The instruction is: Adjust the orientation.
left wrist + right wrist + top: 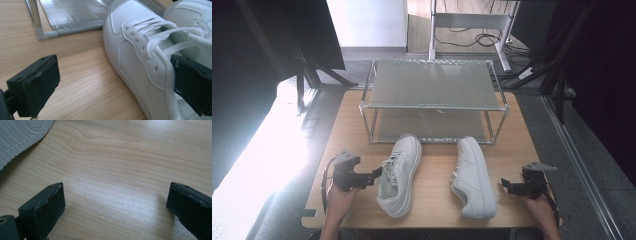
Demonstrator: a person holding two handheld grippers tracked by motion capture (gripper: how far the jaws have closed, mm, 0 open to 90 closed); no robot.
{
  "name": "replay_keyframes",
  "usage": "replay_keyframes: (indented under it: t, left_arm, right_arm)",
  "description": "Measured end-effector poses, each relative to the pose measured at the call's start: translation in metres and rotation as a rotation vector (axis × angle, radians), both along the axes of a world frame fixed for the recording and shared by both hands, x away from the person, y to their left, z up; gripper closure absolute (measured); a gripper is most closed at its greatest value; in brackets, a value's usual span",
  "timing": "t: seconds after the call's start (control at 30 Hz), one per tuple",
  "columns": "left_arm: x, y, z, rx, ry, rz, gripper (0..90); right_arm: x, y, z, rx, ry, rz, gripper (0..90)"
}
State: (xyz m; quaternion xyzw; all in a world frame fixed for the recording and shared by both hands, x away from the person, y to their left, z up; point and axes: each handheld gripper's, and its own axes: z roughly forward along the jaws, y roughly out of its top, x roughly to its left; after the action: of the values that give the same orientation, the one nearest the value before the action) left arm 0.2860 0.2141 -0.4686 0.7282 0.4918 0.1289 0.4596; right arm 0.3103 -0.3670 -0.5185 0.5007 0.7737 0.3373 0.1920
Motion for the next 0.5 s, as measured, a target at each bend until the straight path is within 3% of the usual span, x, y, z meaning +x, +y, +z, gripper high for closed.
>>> replay_keyframes:
  t: [0.2,0.4,0.5]
  left_arm:
    - [0.001,-0.006,-0.001,-0.024,-0.001,-0.012,0.0]
    - [0.005,-0.027,-0.006,-0.072,0.008,-0.047,0.0]
    - [0.007,-0.033,-0.006,-0.074,0.01,-0.061,0.0]
  right_arm:
    - [0.0,0.0,0.0,0.0,0.0,-0.002,1.8]
    - [0.0,0.001,0.0,-0.001,0.0,0.0,1.8]
    - [0.0,0.001,0.0,-0.001,0.001,-0.001,1.8]
